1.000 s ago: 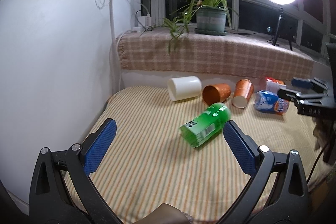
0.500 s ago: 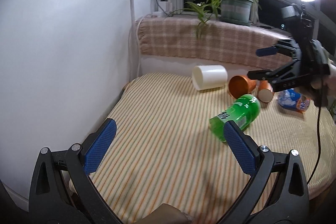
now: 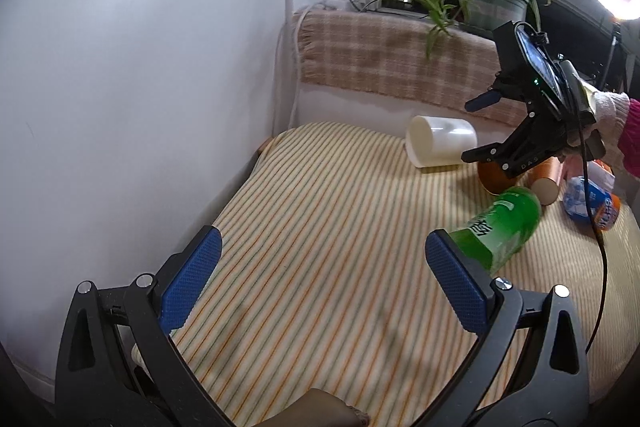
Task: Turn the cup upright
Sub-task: 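Move the right gripper toward the white paper cup lying on its side, then close the right gripper on the white cup's body and lift it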
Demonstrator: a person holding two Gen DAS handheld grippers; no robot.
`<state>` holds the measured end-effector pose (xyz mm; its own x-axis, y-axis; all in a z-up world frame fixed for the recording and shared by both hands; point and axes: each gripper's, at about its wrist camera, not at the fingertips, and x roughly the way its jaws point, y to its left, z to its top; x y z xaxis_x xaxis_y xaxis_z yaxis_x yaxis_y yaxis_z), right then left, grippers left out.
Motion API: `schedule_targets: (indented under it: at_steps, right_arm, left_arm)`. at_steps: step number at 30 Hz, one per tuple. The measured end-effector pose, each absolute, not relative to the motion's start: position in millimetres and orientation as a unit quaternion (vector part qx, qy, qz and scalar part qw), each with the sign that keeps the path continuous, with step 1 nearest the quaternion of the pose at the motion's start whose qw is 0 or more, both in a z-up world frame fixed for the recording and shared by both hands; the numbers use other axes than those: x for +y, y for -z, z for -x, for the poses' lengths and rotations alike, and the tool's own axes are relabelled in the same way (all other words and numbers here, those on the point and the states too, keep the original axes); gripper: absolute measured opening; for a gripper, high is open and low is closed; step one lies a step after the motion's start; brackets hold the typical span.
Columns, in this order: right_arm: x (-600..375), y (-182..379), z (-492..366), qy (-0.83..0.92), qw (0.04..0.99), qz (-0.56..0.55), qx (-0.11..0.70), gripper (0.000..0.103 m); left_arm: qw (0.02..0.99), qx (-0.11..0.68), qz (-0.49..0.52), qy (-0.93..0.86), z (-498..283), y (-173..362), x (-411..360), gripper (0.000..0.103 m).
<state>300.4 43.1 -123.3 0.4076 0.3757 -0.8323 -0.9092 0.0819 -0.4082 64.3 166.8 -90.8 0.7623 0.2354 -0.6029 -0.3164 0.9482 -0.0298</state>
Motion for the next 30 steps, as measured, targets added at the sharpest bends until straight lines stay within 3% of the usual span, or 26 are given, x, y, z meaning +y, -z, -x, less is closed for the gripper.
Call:
schedule_targets:
  at_steps: [13,30]
  right_arm:
    - [82.8,161.9,-314.0,-0.481,0.594,0.596,0.247,0.079]
    - [92.1,155.7,-305.9,-0.482,0.62,0.581,0.215,0.077]
  left_arm:
    - [0.929,0.32,0.084,-0.167,-77.4,100.4,184.0,0.103]
    - [0.928,0.319,0.08,-0.176,-71.8,100.4,188.7,0.103]
